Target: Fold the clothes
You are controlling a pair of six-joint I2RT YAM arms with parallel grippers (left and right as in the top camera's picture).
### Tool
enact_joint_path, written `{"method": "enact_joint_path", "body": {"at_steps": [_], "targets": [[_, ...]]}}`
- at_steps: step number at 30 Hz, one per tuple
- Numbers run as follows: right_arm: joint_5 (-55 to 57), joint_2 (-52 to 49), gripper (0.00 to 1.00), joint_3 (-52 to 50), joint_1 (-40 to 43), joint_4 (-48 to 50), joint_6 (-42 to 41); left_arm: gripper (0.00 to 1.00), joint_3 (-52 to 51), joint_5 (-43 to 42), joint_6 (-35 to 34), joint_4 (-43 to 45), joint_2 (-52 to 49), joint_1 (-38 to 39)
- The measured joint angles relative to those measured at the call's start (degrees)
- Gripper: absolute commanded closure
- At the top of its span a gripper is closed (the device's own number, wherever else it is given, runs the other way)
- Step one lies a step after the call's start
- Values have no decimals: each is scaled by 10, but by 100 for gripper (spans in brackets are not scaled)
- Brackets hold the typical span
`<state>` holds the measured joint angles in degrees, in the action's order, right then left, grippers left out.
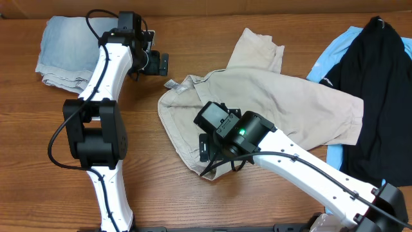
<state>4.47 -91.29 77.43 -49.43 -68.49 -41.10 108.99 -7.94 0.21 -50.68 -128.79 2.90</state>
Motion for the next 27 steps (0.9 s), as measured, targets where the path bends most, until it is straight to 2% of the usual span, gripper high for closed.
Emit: {"method": "enact_joint_path", "body": {"at_steps": [8,10,12,14,16,17,18,27], "targets": [[45,-67,0,-54,6,45,54,0,0,0,0,1,0,0],[64,-80,9,-59,6,48,58,0,0,0,0,2,0,0],[94,-94,25,-61,6,52,56,0,0,0,0,5,0,0],[124,-99,57,-62,7,52,51,0,0,0,0,7,0,0],[145,-99,82,-63,10,52,44,0,0,0,0,12,0,0],[153,-99,92,-63,14,51,41,0,0,0,0,19,0,0],[160,-99,96,-62,21,45,34,0,0,0,0,27,0,0],[138,-98,96,-63,51,-54,-39,0,-2,-30,15,105,-14,10]]}}
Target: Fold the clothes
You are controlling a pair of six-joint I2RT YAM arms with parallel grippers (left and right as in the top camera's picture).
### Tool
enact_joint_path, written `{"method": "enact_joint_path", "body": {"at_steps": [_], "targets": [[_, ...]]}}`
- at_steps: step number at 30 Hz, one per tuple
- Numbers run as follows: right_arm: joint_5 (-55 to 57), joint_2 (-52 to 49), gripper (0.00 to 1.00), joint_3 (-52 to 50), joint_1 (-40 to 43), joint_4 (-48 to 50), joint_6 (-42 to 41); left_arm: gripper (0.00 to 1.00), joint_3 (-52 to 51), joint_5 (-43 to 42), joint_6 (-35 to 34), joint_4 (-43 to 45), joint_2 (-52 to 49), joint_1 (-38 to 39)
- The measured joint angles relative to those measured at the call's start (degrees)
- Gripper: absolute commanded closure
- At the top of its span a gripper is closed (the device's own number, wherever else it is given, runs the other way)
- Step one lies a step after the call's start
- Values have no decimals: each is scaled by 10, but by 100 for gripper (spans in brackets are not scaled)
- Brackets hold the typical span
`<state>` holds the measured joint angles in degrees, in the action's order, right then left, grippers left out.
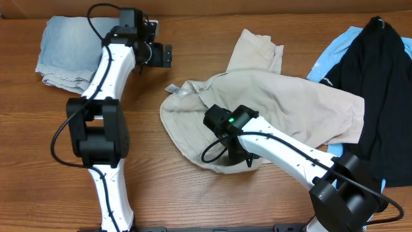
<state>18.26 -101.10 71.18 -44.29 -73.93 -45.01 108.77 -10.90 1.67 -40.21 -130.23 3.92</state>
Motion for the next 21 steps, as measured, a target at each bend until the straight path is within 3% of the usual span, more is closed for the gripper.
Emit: {"method": "enact_joint_path", "body": {"at_steps": [11,21], "targets": [[-91,52,96,0,1,-24,-20,1,1,-112,122,-75,-53,46],[-106,56,96,0,20,-17,-16,9,14,-182,200,-215,-53,-8]]}}
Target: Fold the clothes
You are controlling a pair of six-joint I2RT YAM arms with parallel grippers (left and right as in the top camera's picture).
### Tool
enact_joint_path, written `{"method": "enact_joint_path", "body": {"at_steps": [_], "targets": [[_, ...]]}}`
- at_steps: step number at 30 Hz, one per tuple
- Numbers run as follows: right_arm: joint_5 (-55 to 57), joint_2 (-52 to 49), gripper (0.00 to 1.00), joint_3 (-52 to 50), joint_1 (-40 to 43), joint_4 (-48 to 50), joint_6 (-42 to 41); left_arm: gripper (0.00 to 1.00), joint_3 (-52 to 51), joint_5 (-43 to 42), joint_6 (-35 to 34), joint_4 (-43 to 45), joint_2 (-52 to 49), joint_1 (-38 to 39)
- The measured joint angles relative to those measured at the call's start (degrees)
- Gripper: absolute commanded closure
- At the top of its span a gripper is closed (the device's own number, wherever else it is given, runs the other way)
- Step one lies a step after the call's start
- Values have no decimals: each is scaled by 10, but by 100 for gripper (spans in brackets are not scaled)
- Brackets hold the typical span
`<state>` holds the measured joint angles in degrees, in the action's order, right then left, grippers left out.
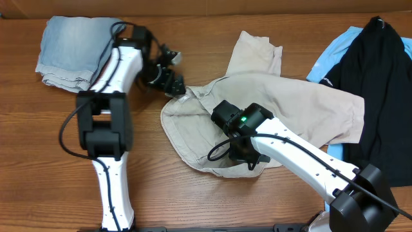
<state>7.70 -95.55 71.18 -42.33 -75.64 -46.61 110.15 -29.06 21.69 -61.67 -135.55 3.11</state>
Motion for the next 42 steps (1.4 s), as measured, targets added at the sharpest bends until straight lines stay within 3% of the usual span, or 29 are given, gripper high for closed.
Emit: {"method": "enact_joint_path", "body": {"at_steps": [4,9,23,42], "targets": [[0,0,96,0,2,2,4,9,40,-47,26,-72,3,-49],[0,0,96,0,3,6,6,9,64,-39,55,-107,41,-78],[0,0,96,0,3,26,18,8,-49,48,79,2,61,12],[0,0,96,0,3,45,18,12,-64,66,60,24,46,52]]}}
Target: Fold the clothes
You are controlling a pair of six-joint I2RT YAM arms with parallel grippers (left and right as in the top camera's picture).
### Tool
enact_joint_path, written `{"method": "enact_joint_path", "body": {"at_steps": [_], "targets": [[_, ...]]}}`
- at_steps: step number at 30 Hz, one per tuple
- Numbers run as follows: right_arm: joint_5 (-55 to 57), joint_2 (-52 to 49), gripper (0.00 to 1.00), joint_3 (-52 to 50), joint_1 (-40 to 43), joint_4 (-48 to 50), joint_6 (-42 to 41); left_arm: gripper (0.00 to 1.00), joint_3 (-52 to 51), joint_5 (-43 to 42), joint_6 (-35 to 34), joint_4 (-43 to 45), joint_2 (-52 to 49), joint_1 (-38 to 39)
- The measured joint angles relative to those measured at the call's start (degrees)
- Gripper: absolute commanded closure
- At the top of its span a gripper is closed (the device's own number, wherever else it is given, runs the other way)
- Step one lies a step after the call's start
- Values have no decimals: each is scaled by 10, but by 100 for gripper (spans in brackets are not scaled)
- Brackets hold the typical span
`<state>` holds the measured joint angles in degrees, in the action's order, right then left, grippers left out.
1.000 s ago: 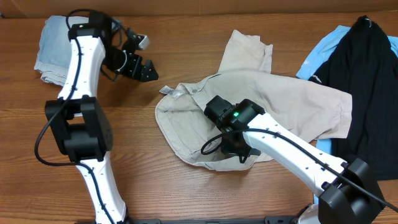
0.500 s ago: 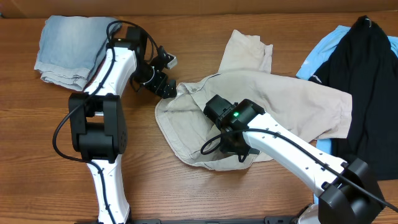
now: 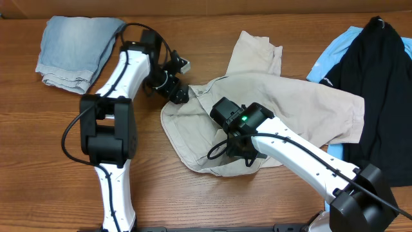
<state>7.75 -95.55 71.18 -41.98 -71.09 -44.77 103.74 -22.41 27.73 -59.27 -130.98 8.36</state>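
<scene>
Beige shorts (image 3: 296, 109) lie crumpled across the middle of the table, one leg reaching back and one to the right. My left gripper (image 3: 181, 95) is down at the back-left corner of the waistband, touching the cloth; its jaws do not show clearly. My right gripper (image 3: 246, 156) points down onto the shorts' front edge, its fingertips hidden under the wrist.
A folded pale denim piece (image 3: 74, 48) lies at the back left. A black garment (image 3: 376, 84) lies over a light blue one (image 3: 331, 61) at the right edge. The wooden table (image 3: 38, 161) shows bare at the front left.
My left gripper has shifted a little right and nearer, onto the waistband corner. The right arm and the shorts look almost unchanged.
My left gripper hung near the denim pile, away from the shorts, while my right one was at their front-left edge. Then the right gripper stood further right with the front edge reshaped. The left gripper then reached the waistband corner and now rests on it.
</scene>
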Motion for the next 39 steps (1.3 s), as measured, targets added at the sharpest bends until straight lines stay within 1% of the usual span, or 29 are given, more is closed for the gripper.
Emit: {"method": "enact_joint_path", "body": {"at_steps": [2,6,7,8,12,13,14,20,24,28,32,34,38,39], "targets": [[0,0,96,0,0,0,0,16,0,0,-3,-5,-3,6],[1,0,96,0,0,5,0,30,0,7,-7,-14,-3,10],[1,0,96,0,0,8,0,39,0,11,-6,-20,-4,10],[1,0,96,0,0,8,0,44,0,11,-8,-23,-4,10],[1,0,96,0,0,17,0,86,0,21,-9,-40,-5,10],[2,0,96,0,0,19,0,93,0,22,-11,-42,-5,10],[2,0,96,0,0,24,0,96,0,22,-13,-42,-5,11],[1,0,96,3,2,23,2,96,16,23,-38,-59,-9,12],[0,5,96,40,19,3,19,96,103,38,-54,-105,-23,12],[0,35,96,108,62,-32,47,96,264,74,-98,-159,-31,10],[2,83,96,193,139,-83,91,96,452,116,-146,-199,-31,4],[2,102,96,233,179,-100,115,96,527,132,-169,-213,-31,-1],[-10,125,96,332,261,-116,170,96,689,133,-212,-239,-30,-13],[-18,126,96,358,278,-117,185,96,714,130,-219,-239,-29,-13]]}}
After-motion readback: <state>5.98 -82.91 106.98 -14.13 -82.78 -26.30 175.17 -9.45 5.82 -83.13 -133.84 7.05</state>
